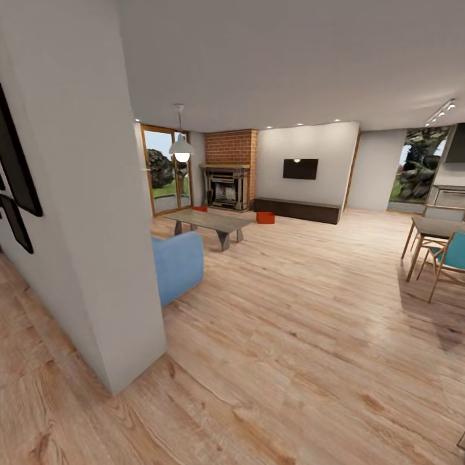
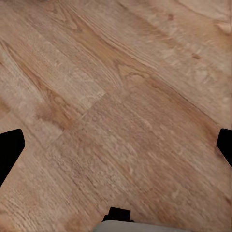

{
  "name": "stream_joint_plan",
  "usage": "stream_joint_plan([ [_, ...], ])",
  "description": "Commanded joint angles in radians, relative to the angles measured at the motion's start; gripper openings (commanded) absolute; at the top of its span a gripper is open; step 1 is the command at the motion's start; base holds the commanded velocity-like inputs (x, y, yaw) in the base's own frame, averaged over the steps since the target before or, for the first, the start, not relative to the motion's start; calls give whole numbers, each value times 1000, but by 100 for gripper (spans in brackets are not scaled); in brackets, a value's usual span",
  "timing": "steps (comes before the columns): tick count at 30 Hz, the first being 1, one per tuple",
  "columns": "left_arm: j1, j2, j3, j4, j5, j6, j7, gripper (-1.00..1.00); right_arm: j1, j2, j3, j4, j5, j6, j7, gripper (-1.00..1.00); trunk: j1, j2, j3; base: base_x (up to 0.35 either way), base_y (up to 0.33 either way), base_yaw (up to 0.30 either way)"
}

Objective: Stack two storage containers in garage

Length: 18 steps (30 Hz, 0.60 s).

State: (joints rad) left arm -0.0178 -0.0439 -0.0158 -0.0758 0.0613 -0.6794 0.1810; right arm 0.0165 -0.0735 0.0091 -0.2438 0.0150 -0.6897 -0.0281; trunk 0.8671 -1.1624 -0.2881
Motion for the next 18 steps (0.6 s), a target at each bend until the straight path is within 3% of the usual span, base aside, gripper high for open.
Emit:
stream_joint_plan([
  [1, -1, -1, -3, 1, 6, -3, 0, 100, 0, 0, 1, -2, 2, -1, -3, 100, 1, -1, -1, 325, 0, -196],
  [5, -1, -1, -3, 0, 6, -3, 0, 100, 0, 0, 2, -2, 2, -1, -3, 100, 1, -1, -1, 325, 0, -236],
  [9, -1, -1, -3, 1, 6, -3, 0, 100, 0, 0, 2, -2, 3, -1, -3, 100, 1, -1, -1, 325, 0, -61],
  [14, -1, -1, -3, 0, 6, -3, 0, 100, 0, 0, 2, -2, 3, -1, -3, 100, 1, -1, -1, 325, -11, 9],
  [18, -1, -1, -3, 1, 6, -3, 0, 100, 0, 0, 2, -2, 3, -1, -3, 100, 1, -1, -1, 325, -76, 184],
])
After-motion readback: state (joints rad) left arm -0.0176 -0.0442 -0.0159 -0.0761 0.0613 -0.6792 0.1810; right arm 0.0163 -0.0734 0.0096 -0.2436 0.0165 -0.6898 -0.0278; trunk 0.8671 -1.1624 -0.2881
